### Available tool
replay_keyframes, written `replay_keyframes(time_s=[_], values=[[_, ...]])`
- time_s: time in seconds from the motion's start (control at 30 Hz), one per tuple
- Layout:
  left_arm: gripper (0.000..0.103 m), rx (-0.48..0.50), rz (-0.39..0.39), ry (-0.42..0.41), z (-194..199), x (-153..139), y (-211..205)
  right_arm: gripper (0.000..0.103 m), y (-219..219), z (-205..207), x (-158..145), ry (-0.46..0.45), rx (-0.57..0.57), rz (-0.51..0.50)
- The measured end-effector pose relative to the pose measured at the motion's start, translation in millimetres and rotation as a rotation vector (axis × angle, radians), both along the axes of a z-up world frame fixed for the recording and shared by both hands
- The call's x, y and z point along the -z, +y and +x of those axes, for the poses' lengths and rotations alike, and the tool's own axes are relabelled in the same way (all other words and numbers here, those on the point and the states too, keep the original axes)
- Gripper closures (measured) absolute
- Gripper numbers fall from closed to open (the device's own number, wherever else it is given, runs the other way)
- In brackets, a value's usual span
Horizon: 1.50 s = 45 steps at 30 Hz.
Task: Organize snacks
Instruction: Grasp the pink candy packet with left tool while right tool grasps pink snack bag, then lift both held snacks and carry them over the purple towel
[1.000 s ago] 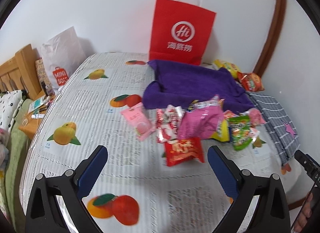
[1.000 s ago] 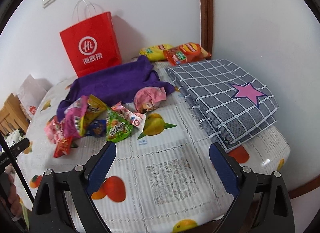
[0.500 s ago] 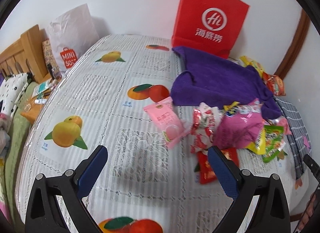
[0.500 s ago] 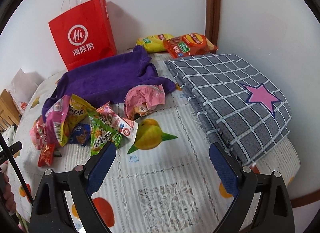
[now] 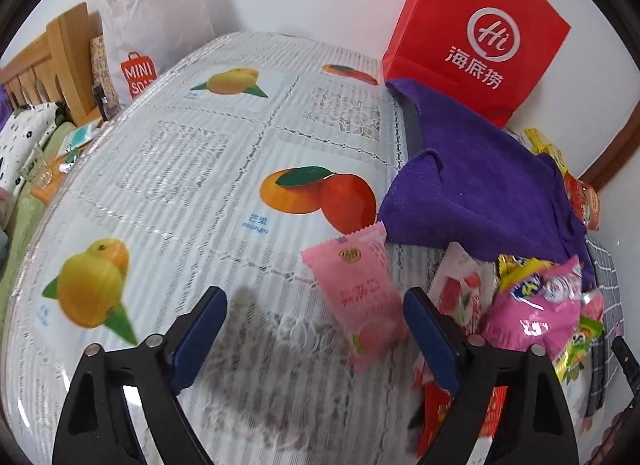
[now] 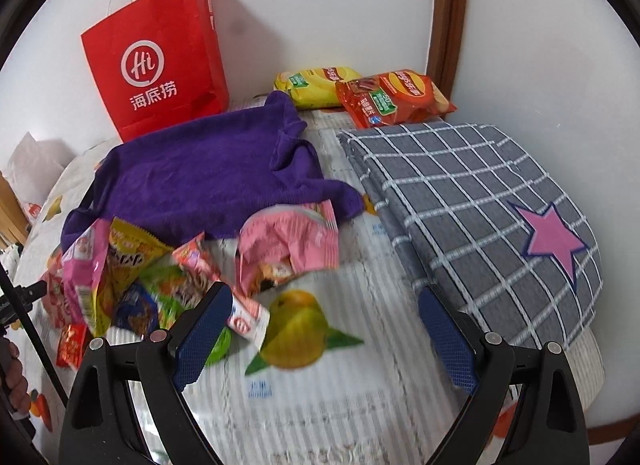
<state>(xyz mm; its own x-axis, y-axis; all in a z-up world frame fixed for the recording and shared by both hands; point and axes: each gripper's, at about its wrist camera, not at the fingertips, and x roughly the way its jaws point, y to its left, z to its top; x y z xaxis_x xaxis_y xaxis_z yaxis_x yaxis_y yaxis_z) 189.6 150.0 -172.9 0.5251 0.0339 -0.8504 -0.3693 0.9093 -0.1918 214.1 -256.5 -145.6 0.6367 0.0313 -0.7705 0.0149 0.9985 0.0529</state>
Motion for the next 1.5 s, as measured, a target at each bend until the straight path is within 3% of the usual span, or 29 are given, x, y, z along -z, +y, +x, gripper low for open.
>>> replay_keyframes(time_s=[0.37,0.6,0.63,0.7,0.8,1.23,1.5], values=[[0.028,0.033,-0.008,-0.034,16,6,-5,0.009,24,46,17,0.047,-0.065,-0.045],[0.048,0.068,-0.040,-0.050,17,5,-6,0.009,33,63,41,0.108,-0.080,-0.070],[0.051,0.073,-0.041,-0.052,16,4,-7,0.011,32,64,44,0.119,-0.078,-0.064],[0.056,0.078,-0.044,-0.057,13,3,-7,0.032,30,63,45,0.125,-0.079,-0.045],[0.062,0.086,-0.058,-0.064,7,1,-6,0.040,25,56,42,0.109,-0.078,-0.027],[0.071,0.106,-0.057,-0.111,-30,-26,-5,0.041,21,3,-1,0.005,-0.080,-0.026],[0.072,0.142,-0.065,-0.133,-50,-43,-8,0.042,28,-30,-21,-0.030,-0.082,-0.015]])
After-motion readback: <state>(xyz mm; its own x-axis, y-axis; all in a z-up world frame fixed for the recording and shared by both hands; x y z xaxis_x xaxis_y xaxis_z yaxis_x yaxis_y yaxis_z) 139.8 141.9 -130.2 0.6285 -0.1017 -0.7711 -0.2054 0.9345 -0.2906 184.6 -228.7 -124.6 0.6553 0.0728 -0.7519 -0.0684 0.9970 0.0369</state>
